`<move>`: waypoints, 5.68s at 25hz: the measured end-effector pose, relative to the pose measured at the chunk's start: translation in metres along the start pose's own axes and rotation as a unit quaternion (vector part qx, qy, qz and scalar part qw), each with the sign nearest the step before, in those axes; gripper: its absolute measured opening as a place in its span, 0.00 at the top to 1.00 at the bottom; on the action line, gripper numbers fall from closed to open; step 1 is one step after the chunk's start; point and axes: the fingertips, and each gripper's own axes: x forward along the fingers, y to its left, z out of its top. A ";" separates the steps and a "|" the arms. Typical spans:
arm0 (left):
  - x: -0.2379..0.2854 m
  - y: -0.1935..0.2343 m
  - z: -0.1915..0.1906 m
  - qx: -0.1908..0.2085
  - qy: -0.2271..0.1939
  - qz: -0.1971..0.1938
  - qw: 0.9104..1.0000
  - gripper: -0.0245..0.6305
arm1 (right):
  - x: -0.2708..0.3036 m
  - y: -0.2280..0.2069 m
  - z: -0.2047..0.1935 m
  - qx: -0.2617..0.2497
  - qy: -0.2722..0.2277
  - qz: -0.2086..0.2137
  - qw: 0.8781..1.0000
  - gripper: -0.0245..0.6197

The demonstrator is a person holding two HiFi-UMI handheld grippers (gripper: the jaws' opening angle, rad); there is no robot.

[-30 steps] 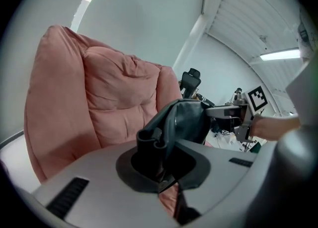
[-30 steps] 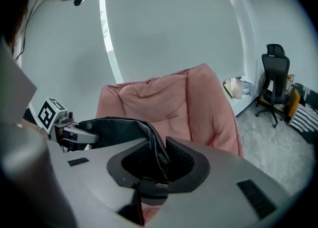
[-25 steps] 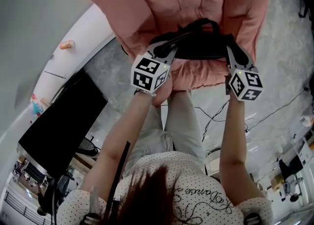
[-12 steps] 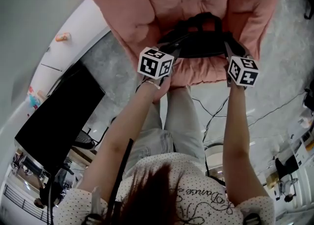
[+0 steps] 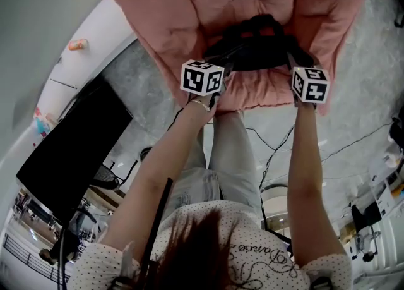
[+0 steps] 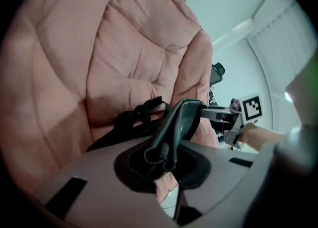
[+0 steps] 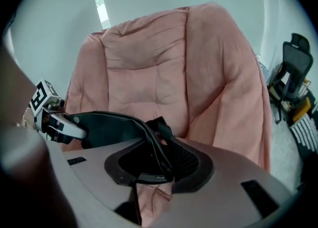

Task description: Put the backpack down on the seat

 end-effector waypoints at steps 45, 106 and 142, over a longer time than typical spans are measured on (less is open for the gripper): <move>0.007 0.024 -0.016 -0.025 -0.045 0.029 0.998 0.52 | 0.037 -0.017 -0.049 0.070 0.019 0.043 0.996 0.38; -0.276 -0.087 0.181 0.254 -0.315 -0.010 0.914 0.96 | -0.261 0.119 0.166 0.028 -0.341 -0.076 0.936 0.95; -0.436 -0.195 0.242 0.350 -0.474 -0.054 0.806 0.96 | -0.395 0.222 0.276 -0.095 -0.486 -0.062 0.867 0.95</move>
